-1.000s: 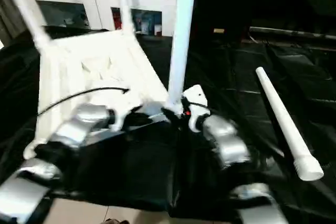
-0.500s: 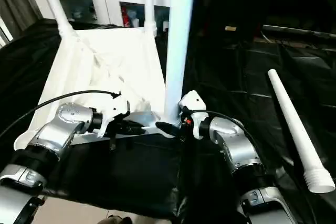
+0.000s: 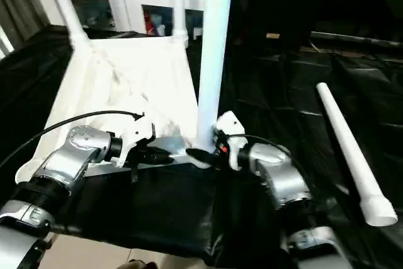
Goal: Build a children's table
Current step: Rotate leg to tighten
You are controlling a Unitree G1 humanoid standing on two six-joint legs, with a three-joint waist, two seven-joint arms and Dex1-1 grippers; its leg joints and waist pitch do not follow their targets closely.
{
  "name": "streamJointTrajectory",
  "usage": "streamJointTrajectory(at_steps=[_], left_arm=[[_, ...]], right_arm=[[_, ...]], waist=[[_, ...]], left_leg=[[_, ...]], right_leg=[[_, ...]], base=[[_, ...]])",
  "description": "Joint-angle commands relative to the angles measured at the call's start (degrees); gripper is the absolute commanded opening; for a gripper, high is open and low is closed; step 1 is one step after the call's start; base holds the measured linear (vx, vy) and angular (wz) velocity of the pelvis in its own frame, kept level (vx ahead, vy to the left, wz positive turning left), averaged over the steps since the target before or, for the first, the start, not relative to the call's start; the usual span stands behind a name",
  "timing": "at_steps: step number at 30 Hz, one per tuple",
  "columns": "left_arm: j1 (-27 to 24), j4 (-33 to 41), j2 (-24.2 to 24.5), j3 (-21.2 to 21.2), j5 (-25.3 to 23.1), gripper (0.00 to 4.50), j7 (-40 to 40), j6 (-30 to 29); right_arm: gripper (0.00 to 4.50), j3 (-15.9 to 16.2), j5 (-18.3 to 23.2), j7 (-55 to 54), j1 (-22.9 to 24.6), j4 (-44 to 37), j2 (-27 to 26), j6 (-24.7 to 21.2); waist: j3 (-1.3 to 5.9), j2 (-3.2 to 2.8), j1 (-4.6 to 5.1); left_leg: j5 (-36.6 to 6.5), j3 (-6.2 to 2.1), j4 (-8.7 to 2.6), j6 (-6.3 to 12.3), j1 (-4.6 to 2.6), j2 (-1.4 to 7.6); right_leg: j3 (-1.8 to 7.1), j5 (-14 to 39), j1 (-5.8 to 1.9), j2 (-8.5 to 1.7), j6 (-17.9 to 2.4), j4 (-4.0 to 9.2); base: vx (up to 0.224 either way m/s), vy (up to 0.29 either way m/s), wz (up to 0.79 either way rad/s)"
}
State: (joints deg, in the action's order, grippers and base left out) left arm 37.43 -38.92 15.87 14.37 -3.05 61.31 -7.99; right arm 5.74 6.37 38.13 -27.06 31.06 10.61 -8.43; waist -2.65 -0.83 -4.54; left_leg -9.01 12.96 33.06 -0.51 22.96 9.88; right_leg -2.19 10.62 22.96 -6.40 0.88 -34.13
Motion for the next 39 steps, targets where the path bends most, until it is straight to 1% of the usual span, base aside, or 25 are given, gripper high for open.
streamJointTrajectory(at_steps=[1,2,4,6,9,12,13,15,18,20,21,23,24,25,27,28,29,30,32,33,34,35,37,38,39], left_arm=[[0.83,-3.02,-2.07,-0.97,-0.57,0.0,-5.67,-2.19],[1.63,-4.06,-3.04,-1.3,-0.97,0.0,-8.2,-3.02],[3.64,-6.41,-5.98,-2.12,-1.19,0.0,-13.49,-4.27],[4.07,-6.85,-6.68,-2.05,-1.29,0.0,-14.33,-4.25],[5.03,-7.87,-8.36,-1.03,-2.15,0.0,-15.98,-3.35],[5.25,-8.22,-8.74,-0.6,-2.54,0.0,-16.17,-2.83],[5.28,-8.57,-8.67,-0.72,-2.53,0.0,-16.24,-2.7],[5.25,-8.76,-8.55,-0.79,-2.5,0.0,-16.25,-2.51],[5.16,-8.81,-8.3,-0.9,-2.44,0.0,-16.08,-2.27],[5.26,-9.01,-8.34,-0.89,-2.35,0.0,-15.85,-1.61],[5.32,-9.2,-8.39,-0.88,-2.35,0.0,-15.72,-1.27],[5.52,-9.69,-8.54,-0.96,-2.43,0.0,-15.95,0.92],[5.52,-9.69,-8.54,-0.96,-2.43,0.0,-15.95,0.92],[5.7,-10.11,-8.78,-1.25,-2.52,0.0,-17.14,2.73],[5.88,-10.4,-9.07,-1.77,-2.1,0.0,-17.53,3.17],[6.01,-10.41,-9.29,-2.17,-1.62,0.44,-17.42,3.08],[6.42,-9.7,-9.69,-3.42,-0.11,0.44,-16.9,2.24],[6.57,-9.44,-9.78,-3.81,0.31,0.55,-16.91,2.07],[6.91,-8.88,-9.79,-4.62,0.97,0.59,-17.31,1.77],[7.04,-9.03,-9.77,-4.87,1.0,0.67,-17.44,1.9],[7.07,-8.73,-9.46,-5.18,0.96,0.8,-17.95,1.88],[7.1,-8.43,-9.15,-5.5,0.92,0.8,-18.45,1.86],[7.25,-5.65,-5.87,-8.21,0.87,1.03,-22.68,0.04],[7.25,-5.62,-5.84,-8.24,0.87,1.1,-22.73,0.0],[7.2,-3.48,-3.36,-10.18,0.8,1.28,-24.64,-1.95]], right_arm=[[2.73,-0.87,-1.6,-6.55,0.07,3.28,-1.53,-1.72],[2.72,-1.67,-1.5,-9.51,-0.07,3.83,-2.87,-2.04],[2.72,-4.03,-0.76,-18.03,-0.92,5.56,-7.38,-3.54],[2.72,-4.09,-1.12,-20.0,-1.21,6.05,-8.37,-3.59],[2.72,-3.32,-3.07,-24.72,-2.43,8.01,-11.24,-2.55],[2.72,-3.37,-3.49,-26.03,-2.98,9.03,-11.96,-1.63],[3.07,-4.59,-2.65,-26.09,-3.27,9.48,-12.33,-0.97],[3.42,-5.05,-2.17,-25.76,-3.33,9.46,-12.38,-0.78],[3.48,-5.26,-1.77,-25.14,-3.34,9.08,-12.21,-0.33],[3.75,-4.91,-2.34,-24.49,-3.23,7.96,-11.57,0.99],[3.75,-4.71,-2.64,-24.49,-3.19,7.49,-11.3,1.58],[3.75,-4.79,-0.4,-19.9,-0.95,-0.16,-9.17,1.64],[3.75,-4.79,-0.4,-19.9,-0.95,-0.16,-9.17,1.64],[3.75,-4.27,0.51,-16.86,0.78,-4.29,-7.6,1.13],[3.75,-4.14,0.84,-15.59,1.73,-6.3,-6.8,0.77],[3.83,-4.2,1.06,-14.98,2.37,-7.47,-6.23,0.51],[3.83,-4.3,1.89,-12.67,4.61,-11.35,-3.95,-0.29],[3.83,-4.34,2.22,-11.69,5.45,-12.73,-3.01,-0.7],[3.83,-4.39,2.89,-8.95,7.56,-15.85,-0.35,-1.71],[3.83,-4.41,3.04,-8.08,8.31,-17.02,0.49,-2.17],[3.83,-4.56,3.3,-7.45,8.79,-17.77,1.19,-2.68],[3.83,-4.71,3.56,-6.82,9.26,-18.52,1.89,-3.19],[3.83,-4.75,4.19,-3.49,11.08,-21.0,5.19,-5.36],[3.83,-4.75,4.19,-3.46,11.09,-21.0,5.22,-5.37],[3.83,-3.86,3.73,-2.03,11.72,-21.53,6.56,-6.07]], waist=[[3.31,0.67,0.31],[3.28,0.74,0.39],[3.24,0.51,0.71],[3.25,0.65,0.84],[3.31,0.33,1.08],[3.29,0.38,1.25],[3.27,0.4,1.23],[3.27,0.39,1.23],[3.26,0.36,1.27],[3.25,0.34,1.27],[3.25,0.34,1.27],[3.21,0.45,1.11],[3.25,0.52,0.91],[3.26,0.65,0.83],[3.38,0.65,0.88],[3.43,0.68,0.97],[3.38,0.82,0.92],[3.42,0.78,0.83],[3.65,0.67,0.25],[3.62,0.71,0.27],[3.76,0.82,0.21],[3.72,0.66,0.19],[3.8,0.85,0.27],[3.9,0.81,0.26],[3.84,0.69,0.6]], left_leg=[[-19.2,-2.13,-4.37,-1.84,-2.47,3.31],[-20.6,-2.35,-4.46,-2.35,-2.52,3.28],[-22.64,-2.53,-4.58,-3.3,-2.74,3.2],[-23.01,-2.61,-4.76,-3.48,-2.61,3.25],[-23.35,-2.67,-4.82,-3.64,-2.53,3.12],[-24.59,-2.69,-4.81,-3.7,-2.6,3.11],[-24.66,-2.73,-4.85,-3.52,-2.54,3.1],[-24.66,-2.73,-4.88,-3.28,-2.49,3.13],[-24.84,-2.75,-4.95,-3.2,-2.44,3.18],[-24.99,-2.73,-4.95,-3.26,-2.51,3.19],[-25.06,-2.73,-4.95,-3.26,-2.47,3.17],[-25.07,-2.61,-4.93,-2.91,-2.55,3.18],[-24.69,-2.59,-4.85,-2.67,-2.63,3.21],[-23.06,-2.65,-4.99,-1.84,-2.08,3.27],[-21.82,-2.6,-4.83,-1.22,-1.95,3.21],[-21.07,-2.59,-4.76,-0.88,-1.81,3.17],[-20.41,-2.58,-4.74,-0.78,-1.79,3.2],[-19.85,-2.46,-4.62,-0.41,-1.83,3.21],[-18.76,-2.18,-4.22,0.57,-2.2,3.3],[-17.32,-2.26,-4.23,1.09,-1.76,3.25],[-15.95,-2.29,-4.15,1.58,-1.54,3.21],[-15.65,-2.3,-4.14,1.79,-1.56,3.2],[-13.93,-2.34,-3.97,2.75,-1.36,3.19],[-13.71,-2.32,-3.85,2.87,-1.44,3.25],[-13.03,-2.35,-3.82,3.26,-1.23,3.11]], right_leg=[[1.74,17.76,-0.89,-2.54,-11.37,4.44],[1.71,19.81,-0.96,-2.67,-10.66,4.72],[1.73,22.07,-0.52,-2.6,-9.9,5.03],[1.65,21.96,-0.69,-2.56,-9.26,5.18],[1.63,21.01,-0.63,-2.5,-8.92,5.14],[1.63,21.49,-0.57,-2.53,-8.56,5.34],[1.64,21.41,-0.63,-2.55,-8.48,5.35],[1.63,21.26,-0.65,-2.53,-8.43,5.36],[1.6,20.96,-0.67,-2.5,-8.51,5.3],[1.63,21.02,-0.61,-2.52,-8.56,5.35],[1.64,21.01,-0.61,-2.52,-8.55,5.36],[1.68,20.84,-0.64,-2.42,-8.14,5.53],[1.73,20.36,-0.7,-2.44,-7.89,5.54],[1.71,18.64,-1.24,-2.42,-7.53,5.33],[1.68,17.65,-1.25,-2.51,-8.01,5.07],[1.61,17.46,-1.33,-2.51,-8.3,5.03],[1.58,17.14,-1.55,-2.46,-8.23,5.07],[1.65,16.57,-1.42,-2.46,-8.42,5.01],[1.72,14.48,-1.29,-2.45,-9.87,4.93],[1.62,12.47,-1.55,-2.33,-10.51,4.65],[1.48,10.66,-1.67,-2.34,-10.89,4.38],[1.46,9.9,-1.68,-2.26,-11.07,4.3],[1.33,6.81,-2.07,-2.15,-11.59,3.92],[1.32,5.96,-2.12,-2.13,-11.84,3.74],[1.26,4.84,-2.21,-2.1,-12.39,3.56]], base=[[0.0,0.0,0.0],[0.0,0.0,0.0],[0.0,0.0,0.0],[0.0,0.0,0.0],[0.0,0.0,0.0],[0.0,0.0,0.0],[0.0,0.0,0.0],[0.0,0.0,0.0],[0.0,0.0,0.0],[0.0,0.0,0.0],[0.0,0.0,0.0],[0.0,0.0,0.0],[0.0,0.0,0.0],[0.0,0.0,0.0],[0.0,0.0,0.0],[0.0,0.0,0.0],[0.0,0.0,0.0],[0.0,0.0,0.0],[0.0,0.0,0.0],[0.0,0.0,0.0],[0.0,0.0,0.0],[0.0,0.0,0.0],[0.0,0.0,0.0],[0.0,0.0,0.0],[0.0,0.0,0.0]])
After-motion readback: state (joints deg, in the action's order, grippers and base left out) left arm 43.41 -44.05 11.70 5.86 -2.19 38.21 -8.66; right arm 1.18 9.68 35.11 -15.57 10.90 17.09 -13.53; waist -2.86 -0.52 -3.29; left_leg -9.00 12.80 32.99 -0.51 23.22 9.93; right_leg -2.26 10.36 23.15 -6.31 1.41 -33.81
